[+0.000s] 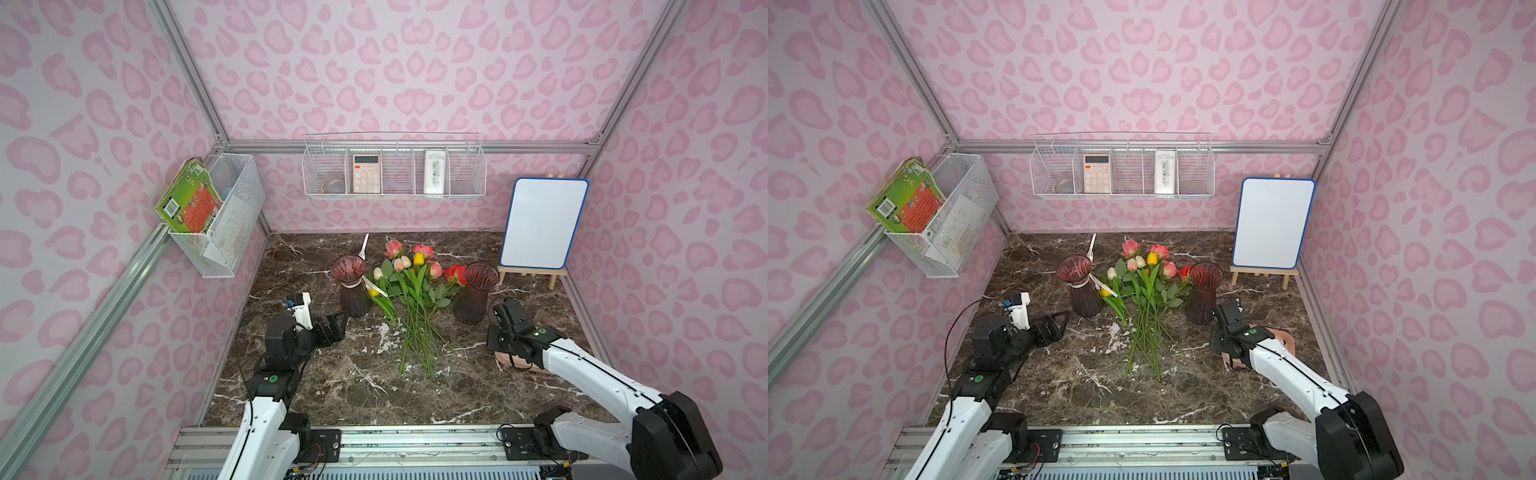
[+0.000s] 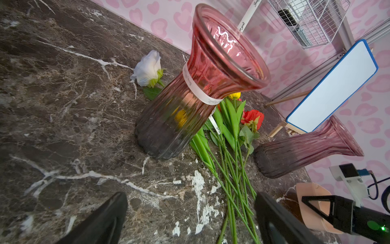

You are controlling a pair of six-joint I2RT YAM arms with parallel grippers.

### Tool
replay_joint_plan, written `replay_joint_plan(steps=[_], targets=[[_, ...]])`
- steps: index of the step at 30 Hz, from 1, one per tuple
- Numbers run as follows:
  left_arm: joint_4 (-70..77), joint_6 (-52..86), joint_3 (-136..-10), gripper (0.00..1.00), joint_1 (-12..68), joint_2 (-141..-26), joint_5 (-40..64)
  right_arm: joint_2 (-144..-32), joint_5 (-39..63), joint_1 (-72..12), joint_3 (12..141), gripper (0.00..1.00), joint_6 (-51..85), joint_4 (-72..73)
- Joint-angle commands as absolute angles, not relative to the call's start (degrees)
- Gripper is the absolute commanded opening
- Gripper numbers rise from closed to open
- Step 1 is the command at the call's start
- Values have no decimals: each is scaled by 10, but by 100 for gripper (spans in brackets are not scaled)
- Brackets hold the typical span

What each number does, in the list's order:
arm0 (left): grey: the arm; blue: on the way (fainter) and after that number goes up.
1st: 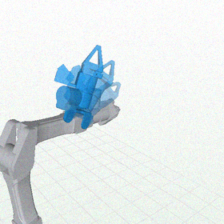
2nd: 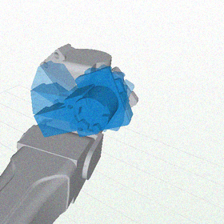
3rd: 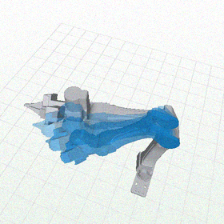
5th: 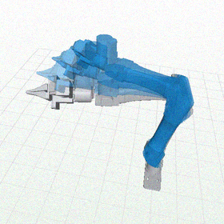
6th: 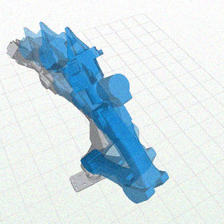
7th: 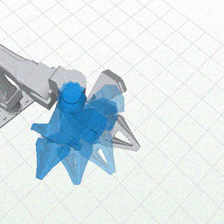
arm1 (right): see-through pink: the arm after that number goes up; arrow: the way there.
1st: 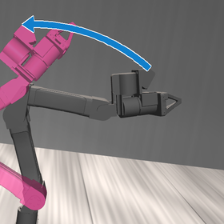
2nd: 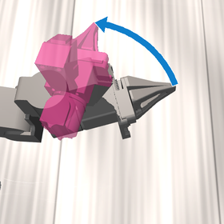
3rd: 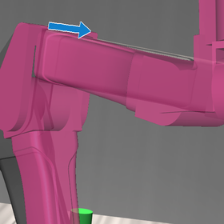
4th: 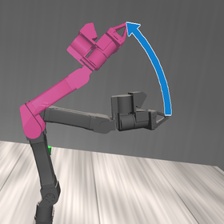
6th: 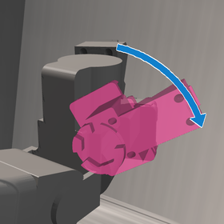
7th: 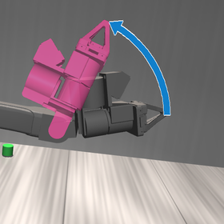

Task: Arrange the flowers in different vases according to their variety
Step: Pick up the distractor at the center of the board, then place the distractor at the center of the board.

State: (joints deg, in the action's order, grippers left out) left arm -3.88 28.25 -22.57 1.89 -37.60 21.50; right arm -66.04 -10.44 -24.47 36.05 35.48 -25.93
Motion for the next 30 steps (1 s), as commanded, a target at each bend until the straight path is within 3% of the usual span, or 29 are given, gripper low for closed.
replay_joint_plan(steps=[1,11,20,22,30], targets=[[-27,274,-224,99,19,-379,212,-667,-103,-188,386,0,286,-236],[-29,272,-225,99,19,-382,205,-790,-10,-23,464,0,210,-163],[-35,268,-228,99,19,-378,199,-933,33,-8,561,1,188,-155],[-36,268,-229,99,19,-377,199,-938,27,-8,567,17,189,-162],[-32,304,-226,99,19,-379,191,-877,-7,-6,565,58,191,-196]])
